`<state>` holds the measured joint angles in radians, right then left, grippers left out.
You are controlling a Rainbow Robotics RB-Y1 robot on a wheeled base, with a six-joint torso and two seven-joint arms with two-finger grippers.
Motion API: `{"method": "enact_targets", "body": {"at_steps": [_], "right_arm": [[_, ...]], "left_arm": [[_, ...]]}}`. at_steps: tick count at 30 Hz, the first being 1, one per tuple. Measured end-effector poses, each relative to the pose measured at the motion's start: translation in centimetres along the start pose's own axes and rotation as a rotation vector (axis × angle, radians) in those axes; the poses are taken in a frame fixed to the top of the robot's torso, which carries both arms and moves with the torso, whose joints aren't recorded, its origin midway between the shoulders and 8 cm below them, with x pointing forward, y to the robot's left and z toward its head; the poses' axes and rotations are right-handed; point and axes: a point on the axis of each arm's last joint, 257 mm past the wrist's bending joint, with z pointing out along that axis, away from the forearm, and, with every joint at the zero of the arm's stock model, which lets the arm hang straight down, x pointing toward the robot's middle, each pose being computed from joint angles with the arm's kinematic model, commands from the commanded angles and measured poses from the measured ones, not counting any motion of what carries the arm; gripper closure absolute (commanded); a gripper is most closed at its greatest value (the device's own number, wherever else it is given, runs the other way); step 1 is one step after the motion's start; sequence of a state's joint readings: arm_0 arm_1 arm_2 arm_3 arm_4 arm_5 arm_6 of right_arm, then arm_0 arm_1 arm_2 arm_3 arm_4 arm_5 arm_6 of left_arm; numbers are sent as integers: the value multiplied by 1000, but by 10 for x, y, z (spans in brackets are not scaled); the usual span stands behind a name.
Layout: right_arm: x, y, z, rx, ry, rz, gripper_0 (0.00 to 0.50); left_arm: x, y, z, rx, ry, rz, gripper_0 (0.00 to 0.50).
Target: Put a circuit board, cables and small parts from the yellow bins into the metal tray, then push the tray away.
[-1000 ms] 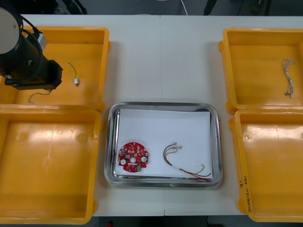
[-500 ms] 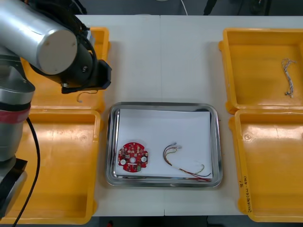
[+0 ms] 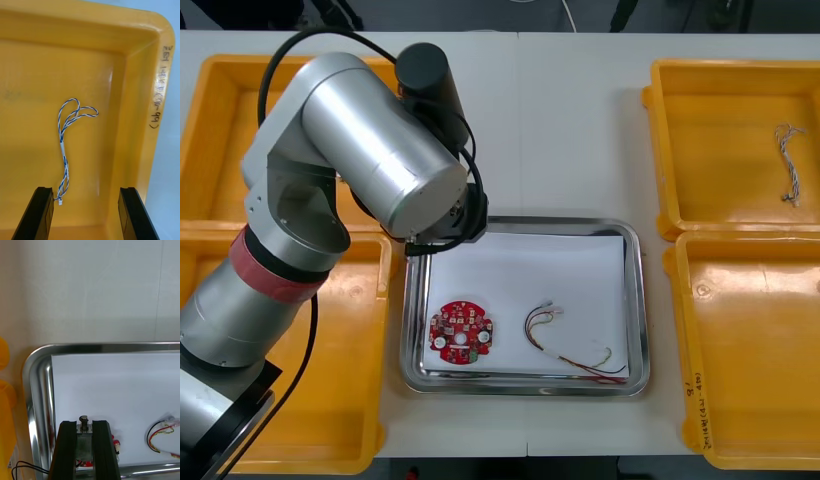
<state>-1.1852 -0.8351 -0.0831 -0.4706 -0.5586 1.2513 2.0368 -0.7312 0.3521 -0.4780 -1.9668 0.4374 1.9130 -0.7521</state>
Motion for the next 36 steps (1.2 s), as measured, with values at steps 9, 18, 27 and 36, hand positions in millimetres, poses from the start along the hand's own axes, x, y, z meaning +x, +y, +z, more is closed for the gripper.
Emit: {"method": "enact_targets", "body": {"at_steps": [9, 18, 27, 36], "right_arm": [[1, 15, 22, -21, -23, 18, 0], [2, 16, 35, -18, -51, -10, 0], [9, 19, 51, -26, -71, 20, 0], [7, 18, 61, -5, -104, 13, 0]], "left_arm": [[25, -4, 19, -47, 55, -39, 500], [28, 0, 47, -70, 77, -65, 500], [24, -8, 62, -40, 60, -68, 500], [22, -15, 67, -14, 43, -61, 500]]}}
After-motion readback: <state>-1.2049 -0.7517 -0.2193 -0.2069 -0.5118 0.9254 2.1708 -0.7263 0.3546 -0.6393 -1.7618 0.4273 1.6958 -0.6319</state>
